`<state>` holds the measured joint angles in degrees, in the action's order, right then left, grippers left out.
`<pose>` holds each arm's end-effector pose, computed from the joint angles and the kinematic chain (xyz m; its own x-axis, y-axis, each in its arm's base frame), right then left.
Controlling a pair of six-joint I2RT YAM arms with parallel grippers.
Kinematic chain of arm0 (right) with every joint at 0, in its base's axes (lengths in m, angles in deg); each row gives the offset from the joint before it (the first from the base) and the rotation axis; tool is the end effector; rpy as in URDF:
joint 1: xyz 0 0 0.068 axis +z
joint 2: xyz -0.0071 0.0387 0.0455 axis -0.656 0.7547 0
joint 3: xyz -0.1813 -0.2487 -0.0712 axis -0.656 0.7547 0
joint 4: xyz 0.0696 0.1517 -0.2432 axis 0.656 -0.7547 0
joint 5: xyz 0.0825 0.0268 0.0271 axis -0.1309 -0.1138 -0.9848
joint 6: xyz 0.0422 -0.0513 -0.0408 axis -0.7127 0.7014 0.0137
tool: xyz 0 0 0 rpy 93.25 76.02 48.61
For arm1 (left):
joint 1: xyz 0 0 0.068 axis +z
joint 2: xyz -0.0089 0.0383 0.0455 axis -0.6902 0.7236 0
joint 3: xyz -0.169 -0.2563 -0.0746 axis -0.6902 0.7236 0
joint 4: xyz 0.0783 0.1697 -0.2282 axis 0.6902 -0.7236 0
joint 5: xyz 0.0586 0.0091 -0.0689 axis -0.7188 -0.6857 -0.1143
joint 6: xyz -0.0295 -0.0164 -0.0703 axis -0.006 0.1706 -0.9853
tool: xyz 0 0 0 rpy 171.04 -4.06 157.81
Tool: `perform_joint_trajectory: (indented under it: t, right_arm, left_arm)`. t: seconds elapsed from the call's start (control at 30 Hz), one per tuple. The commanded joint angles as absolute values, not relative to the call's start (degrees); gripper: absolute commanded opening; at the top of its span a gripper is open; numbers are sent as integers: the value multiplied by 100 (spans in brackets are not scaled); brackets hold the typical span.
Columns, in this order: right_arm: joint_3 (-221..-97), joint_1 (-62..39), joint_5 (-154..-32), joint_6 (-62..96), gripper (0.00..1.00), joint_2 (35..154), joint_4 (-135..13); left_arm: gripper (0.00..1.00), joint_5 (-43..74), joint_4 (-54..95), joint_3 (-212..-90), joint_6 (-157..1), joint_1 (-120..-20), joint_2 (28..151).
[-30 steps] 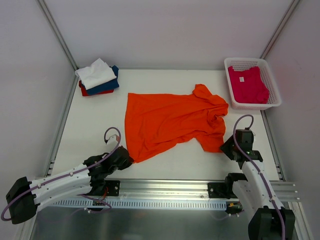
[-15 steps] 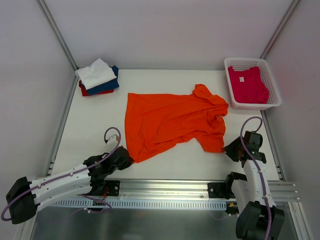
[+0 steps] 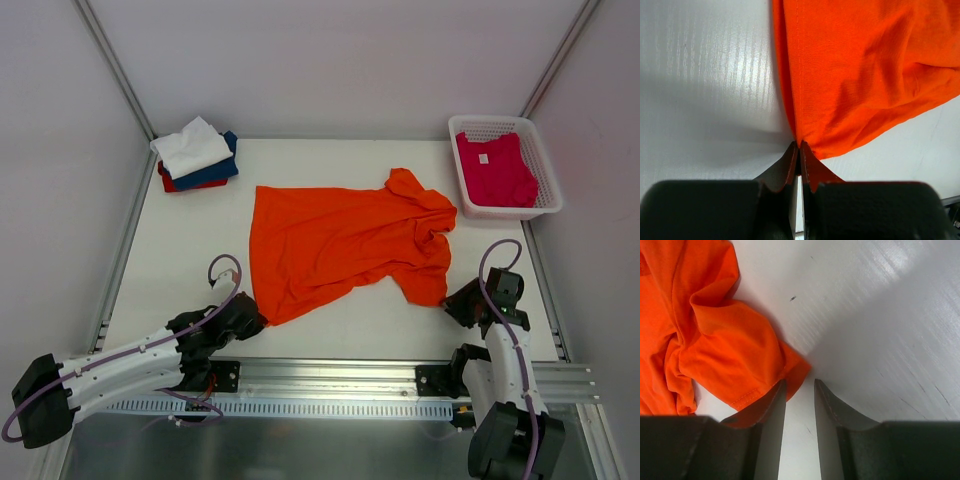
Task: Fold and stack the t-shirts
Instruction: Flatten the tshirt out
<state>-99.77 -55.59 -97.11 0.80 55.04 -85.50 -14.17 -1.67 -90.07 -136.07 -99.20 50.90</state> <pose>0.1554 -0.0265 0.1450 -0.6409 0.5642 -0.5204 0.4076 0.8247 0.3920 0.1032 -0.1074 0.1337 -0.7260 -0.4823 -0.4903 -0.1624 0.8130 -0.5591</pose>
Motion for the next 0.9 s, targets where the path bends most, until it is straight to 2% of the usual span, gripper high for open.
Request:
perform_joint_trajectory:
  t: [0.0,0.17,0.47,0.87]
  right_arm:
    - [-9941,-5611,-9751,36,32,5475,-8477]
    - [-9923,-5620,-9760,71,27,5519,-8363]
    - [-9818,-5620,-9813,89,23,5466,-8178]
    - [-9844,-5611,-9980,-17,24,5878,-7581]
  left_arm:
    - [1,-1385,-640,-8872,-13522,-9981,5065]
    - [1,-1368,-658,-8863,-13540,-9981,5038]
    - [0,-1341,-667,-8907,-13496,-9981,5047]
    - [1,-1315,-658,-8968,-13452,-9981,5073]
